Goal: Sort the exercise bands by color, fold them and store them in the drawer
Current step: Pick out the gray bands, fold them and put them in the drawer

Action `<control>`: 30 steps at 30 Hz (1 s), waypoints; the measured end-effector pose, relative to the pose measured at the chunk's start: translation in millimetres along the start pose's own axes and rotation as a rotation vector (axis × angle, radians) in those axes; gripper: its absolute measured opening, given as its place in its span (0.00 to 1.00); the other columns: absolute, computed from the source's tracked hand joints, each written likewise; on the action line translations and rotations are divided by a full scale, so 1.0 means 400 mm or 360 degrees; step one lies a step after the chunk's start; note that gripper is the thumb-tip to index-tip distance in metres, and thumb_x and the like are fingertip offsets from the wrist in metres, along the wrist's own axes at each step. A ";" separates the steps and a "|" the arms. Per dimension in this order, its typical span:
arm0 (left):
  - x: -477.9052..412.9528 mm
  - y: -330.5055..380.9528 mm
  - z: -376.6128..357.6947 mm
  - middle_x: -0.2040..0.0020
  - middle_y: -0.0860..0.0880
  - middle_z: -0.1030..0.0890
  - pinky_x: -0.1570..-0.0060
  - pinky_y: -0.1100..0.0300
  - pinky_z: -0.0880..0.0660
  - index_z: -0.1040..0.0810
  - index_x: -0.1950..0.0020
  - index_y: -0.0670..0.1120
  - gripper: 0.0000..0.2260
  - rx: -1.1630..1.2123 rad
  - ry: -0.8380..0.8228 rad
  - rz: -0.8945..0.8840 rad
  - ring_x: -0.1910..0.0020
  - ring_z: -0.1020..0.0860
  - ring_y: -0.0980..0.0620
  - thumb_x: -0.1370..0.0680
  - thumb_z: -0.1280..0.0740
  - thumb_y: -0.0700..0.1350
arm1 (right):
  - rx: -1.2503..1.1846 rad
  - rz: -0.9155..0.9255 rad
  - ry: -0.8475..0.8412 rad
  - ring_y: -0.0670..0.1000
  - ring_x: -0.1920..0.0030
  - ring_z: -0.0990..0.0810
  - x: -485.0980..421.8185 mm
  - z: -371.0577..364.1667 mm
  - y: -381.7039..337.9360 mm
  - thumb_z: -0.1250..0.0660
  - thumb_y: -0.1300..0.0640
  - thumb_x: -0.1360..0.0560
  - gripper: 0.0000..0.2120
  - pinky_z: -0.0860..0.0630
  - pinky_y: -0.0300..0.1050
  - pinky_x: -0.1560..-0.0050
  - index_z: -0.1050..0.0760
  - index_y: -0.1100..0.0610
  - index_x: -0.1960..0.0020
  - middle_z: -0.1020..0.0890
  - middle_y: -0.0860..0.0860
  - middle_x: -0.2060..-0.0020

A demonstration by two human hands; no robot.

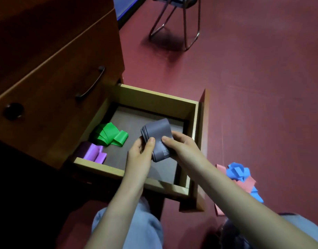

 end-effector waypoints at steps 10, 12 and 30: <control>-0.363 -0.034 0.143 0.55 0.49 0.25 0.66 0.64 0.34 0.26 0.47 0.44 0.07 -0.0953 0.0051 0.0122 0.62 0.29 0.55 0.22 0.40 0.43 | 0.0180 -0.0065 -0.0159 0.56 0.49 0.22 -0.423 -0.122 0.045 0.38 0.64 0.25 0.15 0.25 0.46 0.48 0.29 0.66 0.39 0.22 0.63 0.43; -0.420 -0.042 0.170 0.61 0.46 0.25 0.64 0.59 0.39 0.26 0.58 0.42 0.08 -0.1191 0.0028 0.0116 0.61 0.29 0.48 0.22 0.39 0.45 | 0.0195 -0.0066 -0.0162 0.55 0.49 0.23 -0.475 -0.134 0.051 0.38 0.64 0.25 0.14 0.24 0.46 0.49 0.29 0.65 0.39 0.22 0.62 0.42; -0.556 -0.143 0.229 0.43 0.43 0.25 0.48 0.51 0.31 0.26 0.47 0.43 0.08 -0.2754 -0.0138 -0.0087 0.40 0.29 0.42 0.23 0.39 0.43 | 0.0296 -0.0243 -0.0063 0.53 0.51 0.22 -0.654 -0.114 0.189 0.34 0.66 0.28 0.20 0.25 0.39 0.57 0.30 0.64 0.36 0.22 0.61 0.42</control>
Point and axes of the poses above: each hand's wrist, its own x-axis away from the middle knuckle, its own z-axis out of the back of the hand, y = z × x, the point moved 7 cm from there along -x, towards the middle knuckle
